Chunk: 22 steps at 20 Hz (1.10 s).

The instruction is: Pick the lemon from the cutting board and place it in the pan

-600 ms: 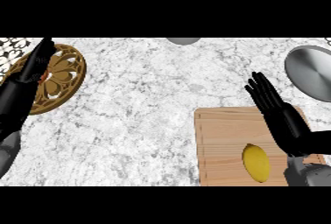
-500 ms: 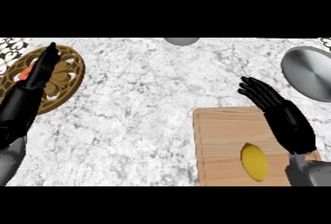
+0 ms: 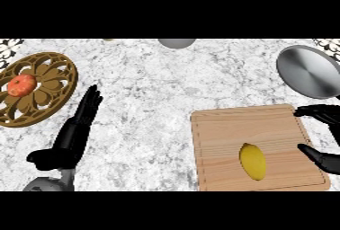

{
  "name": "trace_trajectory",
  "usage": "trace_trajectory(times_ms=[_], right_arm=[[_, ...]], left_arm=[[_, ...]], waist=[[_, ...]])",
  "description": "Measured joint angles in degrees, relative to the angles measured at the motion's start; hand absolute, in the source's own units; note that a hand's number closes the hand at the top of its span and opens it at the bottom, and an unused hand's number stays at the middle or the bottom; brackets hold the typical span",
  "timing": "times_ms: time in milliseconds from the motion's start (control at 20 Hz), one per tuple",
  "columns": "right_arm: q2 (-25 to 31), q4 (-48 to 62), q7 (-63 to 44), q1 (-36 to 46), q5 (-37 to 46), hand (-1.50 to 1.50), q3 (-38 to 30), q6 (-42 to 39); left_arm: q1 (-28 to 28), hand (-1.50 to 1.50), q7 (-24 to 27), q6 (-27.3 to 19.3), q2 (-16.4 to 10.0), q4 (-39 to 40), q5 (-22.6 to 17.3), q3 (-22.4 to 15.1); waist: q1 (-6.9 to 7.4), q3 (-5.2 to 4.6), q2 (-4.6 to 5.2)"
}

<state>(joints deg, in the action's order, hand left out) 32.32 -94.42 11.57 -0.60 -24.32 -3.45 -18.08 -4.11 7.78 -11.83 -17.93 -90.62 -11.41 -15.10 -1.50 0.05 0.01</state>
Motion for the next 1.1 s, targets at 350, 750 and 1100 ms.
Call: trace_trajectory(times_ms=[350,750,1100], right_arm=[[7.00,3.54,13.16,-6.22,8.41,-1.50,-6.44,-8.11],[11.62,-1.51,7.51,-3.22,17.51,-1.50,-3.74,-9.92],[13.34,-6.97,-0.86,-0.37,30.76,-1.50,6.05,-10.19]], left_arm=[[0.27,0.00,0.82,0.08,4.09,1.92,0.42,-1.54],[0.77,0.00,0.79,0.85,5.53,2.09,1.31,-1.72],[1.13,0.00,0.67,1.35,5.90,1.40,1.90,-1.86]], waist=[[0.72,-0.01,-0.04],[1.54,-0.08,-0.02],[2.21,-0.10,0.02]])
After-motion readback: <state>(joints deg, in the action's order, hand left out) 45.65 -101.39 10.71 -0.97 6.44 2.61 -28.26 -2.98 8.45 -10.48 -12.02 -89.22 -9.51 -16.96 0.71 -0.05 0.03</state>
